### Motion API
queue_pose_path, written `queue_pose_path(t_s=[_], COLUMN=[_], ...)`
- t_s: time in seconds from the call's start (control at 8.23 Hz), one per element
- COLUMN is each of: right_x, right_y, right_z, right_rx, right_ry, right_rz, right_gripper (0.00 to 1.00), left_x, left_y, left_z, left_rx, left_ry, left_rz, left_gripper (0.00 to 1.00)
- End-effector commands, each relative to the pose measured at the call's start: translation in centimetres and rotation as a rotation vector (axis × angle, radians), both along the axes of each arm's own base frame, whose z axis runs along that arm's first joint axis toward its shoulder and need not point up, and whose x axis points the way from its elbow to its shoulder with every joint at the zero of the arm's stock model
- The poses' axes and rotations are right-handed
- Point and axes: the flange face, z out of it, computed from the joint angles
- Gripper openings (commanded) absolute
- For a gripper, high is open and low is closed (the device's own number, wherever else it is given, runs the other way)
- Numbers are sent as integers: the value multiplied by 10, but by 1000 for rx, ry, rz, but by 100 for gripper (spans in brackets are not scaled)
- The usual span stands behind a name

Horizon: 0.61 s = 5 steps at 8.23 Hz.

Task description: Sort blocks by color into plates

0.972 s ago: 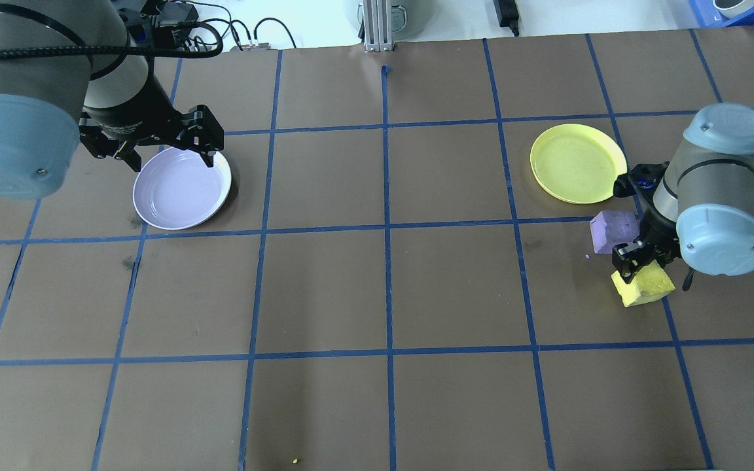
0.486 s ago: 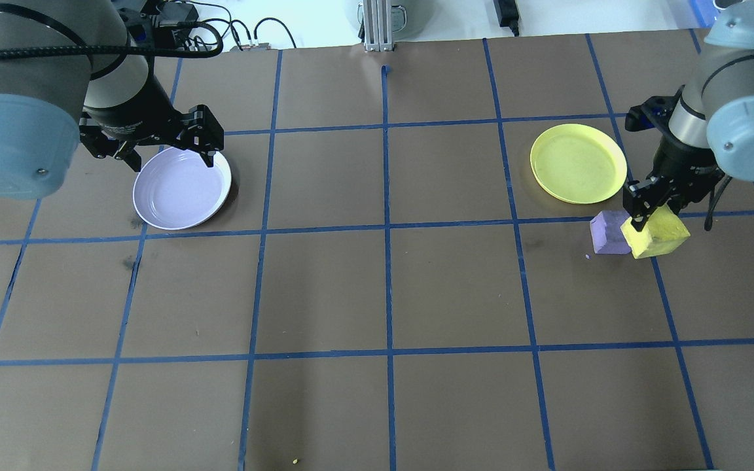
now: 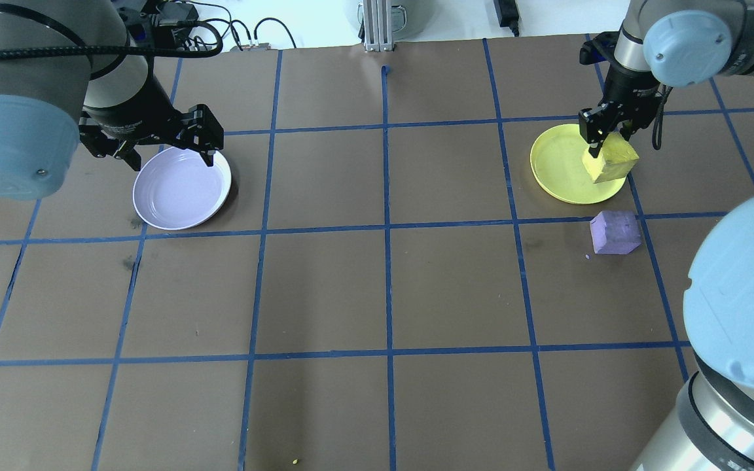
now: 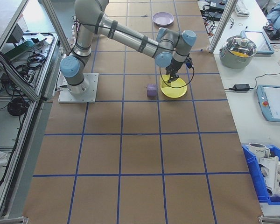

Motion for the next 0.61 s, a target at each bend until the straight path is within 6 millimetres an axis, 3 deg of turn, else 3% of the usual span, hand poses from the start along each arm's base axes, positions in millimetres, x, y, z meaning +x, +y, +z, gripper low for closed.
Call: queue_pose_path(t_s=[0.0, 0.12, 0.49], right_x=[9, 8, 4], right_y=[-27, -26, -24], right_z=[-32, -34, -17], right_rx=[23, 29, 11], right_ry=[-17, -17, -11], right_rz=[4, 5, 4], right_gripper=[60, 100, 100], left_x=[0, 0, 0], left_y=[0, -1, -1], left_z=[0, 0, 0], left_rx=[-4, -2, -4], left_ry=[0, 1, 2], left_rz=[0, 0, 0], left_gripper=[100, 100, 100])
